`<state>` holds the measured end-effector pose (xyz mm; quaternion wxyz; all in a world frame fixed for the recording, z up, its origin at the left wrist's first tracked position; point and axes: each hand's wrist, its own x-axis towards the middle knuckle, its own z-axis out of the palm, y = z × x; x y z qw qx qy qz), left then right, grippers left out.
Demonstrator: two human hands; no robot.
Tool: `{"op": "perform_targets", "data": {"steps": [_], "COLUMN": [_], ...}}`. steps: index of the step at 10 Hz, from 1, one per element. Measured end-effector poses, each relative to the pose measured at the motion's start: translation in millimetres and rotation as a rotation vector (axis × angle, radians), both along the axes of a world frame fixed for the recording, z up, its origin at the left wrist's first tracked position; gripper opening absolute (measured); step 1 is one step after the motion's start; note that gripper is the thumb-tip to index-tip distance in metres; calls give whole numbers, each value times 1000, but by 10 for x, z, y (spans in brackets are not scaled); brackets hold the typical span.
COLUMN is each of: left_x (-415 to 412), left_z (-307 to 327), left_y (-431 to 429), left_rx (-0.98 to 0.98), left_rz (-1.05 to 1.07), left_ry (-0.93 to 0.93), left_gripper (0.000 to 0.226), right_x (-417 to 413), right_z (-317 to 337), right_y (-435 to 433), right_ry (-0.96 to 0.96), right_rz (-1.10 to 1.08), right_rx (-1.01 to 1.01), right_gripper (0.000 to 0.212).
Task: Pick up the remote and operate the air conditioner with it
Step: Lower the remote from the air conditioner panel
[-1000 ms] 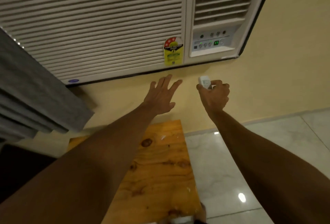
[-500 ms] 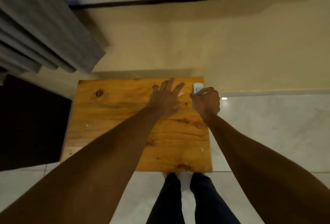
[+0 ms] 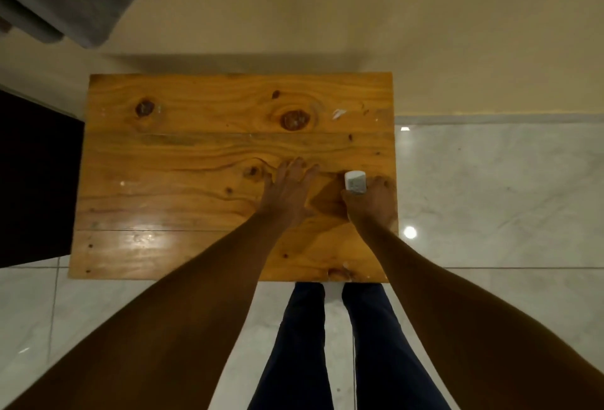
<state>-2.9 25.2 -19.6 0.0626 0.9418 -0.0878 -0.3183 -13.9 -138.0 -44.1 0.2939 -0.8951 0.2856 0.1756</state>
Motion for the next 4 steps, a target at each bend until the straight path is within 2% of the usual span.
{"op": "perform_targets", "data": {"steps": [2,4], "left_x": [-113,-48], "left_z": [-146,-108], "left_y": [-42,-79], "left_rx": [31,55], "left_rz": [18,25], "left_ry": [43,66], "left_gripper": [90,88], "right_x": [-50,-13], "right_z": [-80,-58], "right_y": [67,8], "right_ry": [-32,2], "right_rz": [8,-6], "right_rx": [-58,-30], "right_gripper": [68,86]}}
